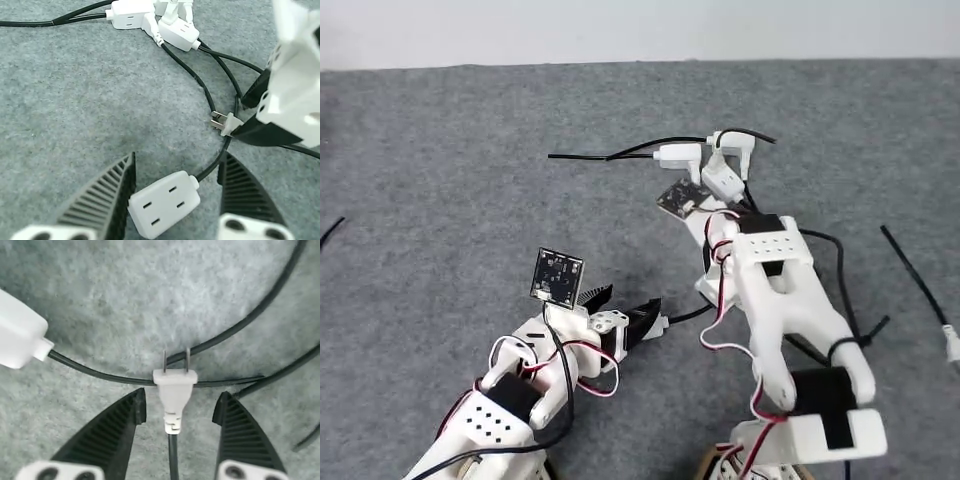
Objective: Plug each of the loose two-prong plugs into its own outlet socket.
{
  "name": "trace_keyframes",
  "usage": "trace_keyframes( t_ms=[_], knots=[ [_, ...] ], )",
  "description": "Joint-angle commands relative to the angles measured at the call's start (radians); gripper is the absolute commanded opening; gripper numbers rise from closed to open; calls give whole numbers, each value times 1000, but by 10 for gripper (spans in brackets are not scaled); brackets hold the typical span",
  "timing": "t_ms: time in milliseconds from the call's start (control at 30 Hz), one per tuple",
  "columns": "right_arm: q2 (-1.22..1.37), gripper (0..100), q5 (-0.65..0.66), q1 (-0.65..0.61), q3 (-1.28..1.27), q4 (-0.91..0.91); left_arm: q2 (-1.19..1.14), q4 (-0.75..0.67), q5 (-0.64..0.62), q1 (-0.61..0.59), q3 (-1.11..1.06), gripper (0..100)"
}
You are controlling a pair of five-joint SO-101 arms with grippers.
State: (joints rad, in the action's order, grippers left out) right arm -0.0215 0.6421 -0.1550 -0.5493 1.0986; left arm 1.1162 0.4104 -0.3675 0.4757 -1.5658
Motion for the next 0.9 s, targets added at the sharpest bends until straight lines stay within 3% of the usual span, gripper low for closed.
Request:
trace_keyframes(
  t_ms=[0,200,467,733,867],
  knots=[
    [30,220,-6,-7,12,-47,3,-34,9,-6,10,254],
    [74,214,-6,-8,12,-81,3,-34,9,-6,10,254],
    [76,20,-5,-8,14,-102,3,-34,9,-6,10,254],
    [73,10,5,-7,14,-101,3,-34,9,-6,10,254],
    [64,10,83,-8,20,-51,3,-34,9,-6,10,254]
  ],
)
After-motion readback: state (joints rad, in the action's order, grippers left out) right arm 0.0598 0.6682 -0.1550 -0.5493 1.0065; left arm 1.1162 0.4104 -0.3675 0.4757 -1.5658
